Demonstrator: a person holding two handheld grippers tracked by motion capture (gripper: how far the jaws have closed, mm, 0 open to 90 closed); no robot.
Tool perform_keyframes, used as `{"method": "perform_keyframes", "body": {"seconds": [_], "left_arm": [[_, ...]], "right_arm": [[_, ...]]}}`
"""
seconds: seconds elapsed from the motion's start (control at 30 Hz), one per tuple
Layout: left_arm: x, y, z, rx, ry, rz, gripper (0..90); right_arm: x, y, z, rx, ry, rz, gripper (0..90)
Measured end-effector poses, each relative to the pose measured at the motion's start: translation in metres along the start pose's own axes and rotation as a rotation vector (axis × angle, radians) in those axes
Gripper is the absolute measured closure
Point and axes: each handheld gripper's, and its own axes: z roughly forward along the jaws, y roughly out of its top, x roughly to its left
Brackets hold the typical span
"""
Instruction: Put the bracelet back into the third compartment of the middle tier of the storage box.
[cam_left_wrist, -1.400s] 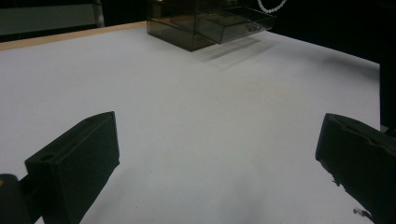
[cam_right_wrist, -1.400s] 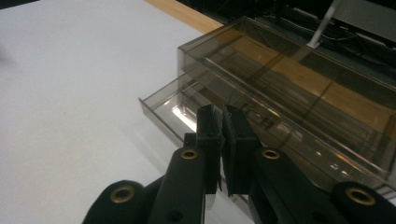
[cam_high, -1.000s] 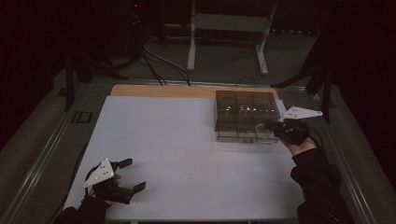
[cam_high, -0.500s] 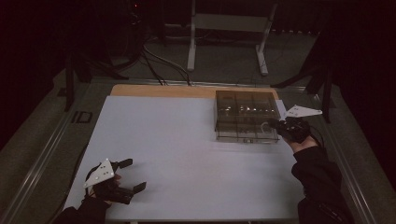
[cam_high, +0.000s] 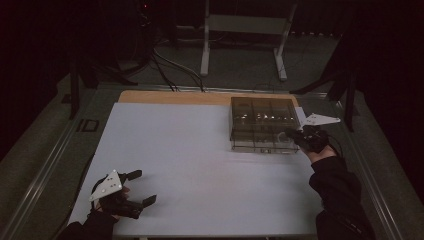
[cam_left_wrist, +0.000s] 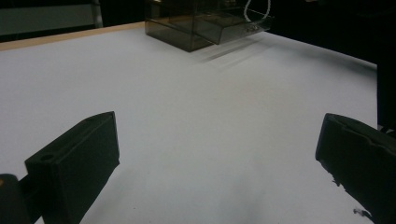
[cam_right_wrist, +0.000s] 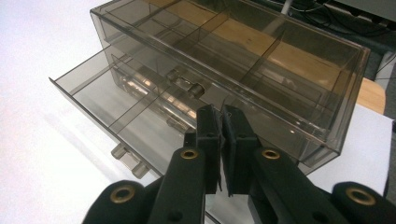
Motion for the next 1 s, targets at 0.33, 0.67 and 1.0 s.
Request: {"method": "perform_keyframes", "body": {"seconds": [0.33, 0.67, 1.0], "left_arm": [[0.0, 0.0, 0.0, -0.004, 0.0, -0.002, 1.1], [0.0, 0.0, 0.0, 0.0, 0.0, 0.0, 1.1], [0.0, 0.0, 0.0, 0.001, 0.0, 0.0, 1.1]], "right_arm": [[-0.005, -0.01, 0.011, 0.03, 0.006, 0.031, 86.8], [-0.011, -0.02, 0.017, 0.048, -0.003, 0.057, 86.3], [-0.019, -0.028, 0.021, 0.055, -0.014, 0.086, 79.5]]}}
